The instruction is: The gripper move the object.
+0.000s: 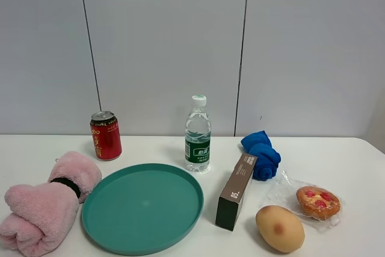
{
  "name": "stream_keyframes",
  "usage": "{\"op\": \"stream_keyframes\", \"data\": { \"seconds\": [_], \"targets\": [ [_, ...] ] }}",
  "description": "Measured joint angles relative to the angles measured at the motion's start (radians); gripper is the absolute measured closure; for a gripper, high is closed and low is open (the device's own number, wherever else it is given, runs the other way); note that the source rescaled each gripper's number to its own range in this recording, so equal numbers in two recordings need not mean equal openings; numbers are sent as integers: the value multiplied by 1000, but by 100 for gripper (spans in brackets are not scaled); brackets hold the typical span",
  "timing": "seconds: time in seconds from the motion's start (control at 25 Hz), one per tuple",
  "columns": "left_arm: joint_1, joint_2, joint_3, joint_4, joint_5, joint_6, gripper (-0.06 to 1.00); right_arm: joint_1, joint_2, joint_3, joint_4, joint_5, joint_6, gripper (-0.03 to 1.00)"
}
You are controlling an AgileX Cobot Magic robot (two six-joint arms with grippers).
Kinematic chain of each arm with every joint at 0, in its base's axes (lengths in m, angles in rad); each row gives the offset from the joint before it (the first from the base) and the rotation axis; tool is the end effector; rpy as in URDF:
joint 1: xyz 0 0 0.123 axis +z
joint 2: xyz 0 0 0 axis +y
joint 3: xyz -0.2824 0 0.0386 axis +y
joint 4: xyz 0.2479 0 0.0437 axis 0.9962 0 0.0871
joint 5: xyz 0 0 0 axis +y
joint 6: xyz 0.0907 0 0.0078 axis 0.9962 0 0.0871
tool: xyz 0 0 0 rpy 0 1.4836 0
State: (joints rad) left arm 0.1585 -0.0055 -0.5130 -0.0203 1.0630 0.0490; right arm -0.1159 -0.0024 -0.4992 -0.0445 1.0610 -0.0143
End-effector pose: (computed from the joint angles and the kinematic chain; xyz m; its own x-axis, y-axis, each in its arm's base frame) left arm -0.0070 -0.0028 0.2806 -0.4411 -0.0309 -0.8969 -0.1249 0.9918 0.0273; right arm -0.0055 -0.0029 0.2770 -0.4565 0.0169 -0.8895 0.1336 0.9898 -0.0497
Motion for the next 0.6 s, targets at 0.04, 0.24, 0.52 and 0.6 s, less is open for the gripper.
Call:
{"op": "stream_keyframes", "data": {
  "seconds": [0.04, 0.24, 0.52, 0.6],
  "targets": [
    [0, 0, 0, 0, 0, 0, 1, 0, 0, 0, 0, 0, 0, -3],
    [0, 0, 0, 0, 0, 0, 1, 0, 0, 0, 0, 0, 0, -3],
    [0, 0, 0, 0, 0, 0, 1, 0, 0, 0, 0, 0, 0, -3],
    [0, 0, 0, 0, 0, 0, 1, 0, 0, 0, 0, 0, 0, -3]
  ]
}}
